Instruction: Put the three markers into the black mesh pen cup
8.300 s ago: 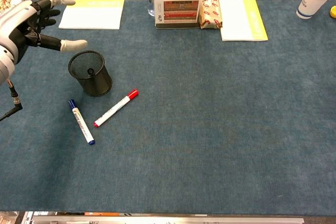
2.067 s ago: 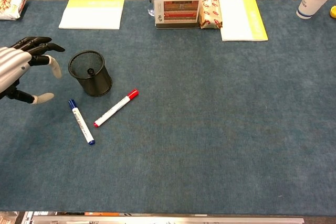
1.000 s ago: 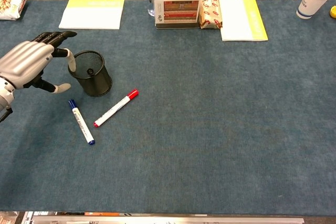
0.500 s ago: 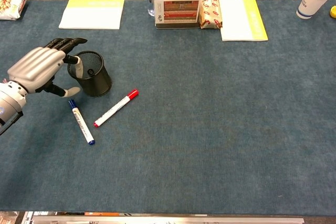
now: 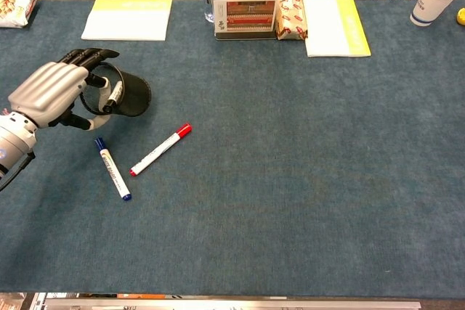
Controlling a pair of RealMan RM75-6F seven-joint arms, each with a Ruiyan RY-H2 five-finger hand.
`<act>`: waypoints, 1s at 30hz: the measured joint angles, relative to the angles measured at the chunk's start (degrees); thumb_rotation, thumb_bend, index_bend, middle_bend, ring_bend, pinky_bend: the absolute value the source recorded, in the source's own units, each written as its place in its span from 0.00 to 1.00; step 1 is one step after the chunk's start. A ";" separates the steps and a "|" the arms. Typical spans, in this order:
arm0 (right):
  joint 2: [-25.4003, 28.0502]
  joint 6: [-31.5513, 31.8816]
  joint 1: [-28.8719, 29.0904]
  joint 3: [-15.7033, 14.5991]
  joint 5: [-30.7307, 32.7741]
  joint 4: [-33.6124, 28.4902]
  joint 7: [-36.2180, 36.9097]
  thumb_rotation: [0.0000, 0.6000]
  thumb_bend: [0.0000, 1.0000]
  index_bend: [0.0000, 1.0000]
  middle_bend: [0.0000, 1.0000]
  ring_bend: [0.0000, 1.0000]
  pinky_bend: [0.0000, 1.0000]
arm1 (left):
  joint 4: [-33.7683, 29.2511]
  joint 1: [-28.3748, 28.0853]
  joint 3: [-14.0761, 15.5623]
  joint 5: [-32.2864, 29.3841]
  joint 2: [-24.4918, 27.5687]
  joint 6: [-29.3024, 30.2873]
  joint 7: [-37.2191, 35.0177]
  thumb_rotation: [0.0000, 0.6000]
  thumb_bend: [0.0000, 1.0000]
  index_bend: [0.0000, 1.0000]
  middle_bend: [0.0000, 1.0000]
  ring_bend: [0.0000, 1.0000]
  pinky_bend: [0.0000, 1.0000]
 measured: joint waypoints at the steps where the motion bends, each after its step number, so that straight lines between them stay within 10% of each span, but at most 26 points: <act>1: -0.01 -0.02 0.01 0.00 0.02 0.00 -0.02 1.00 0.00 0.10 0.19 0.11 0.41 | 0.10 0.04 0.03 0.05 -0.07 0.08 -0.13 1.00 0.32 0.69 0.10 0.00 0.07; 30: 0.07 -0.46 0.17 -0.10 0.12 -0.03 0.19 1.00 0.00 0.10 0.19 0.11 0.41 | 3.74 -3.96 -0.80 -0.19 -5.17 -4.37 -0.26 1.00 0.32 0.67 0.09 0.00 0.07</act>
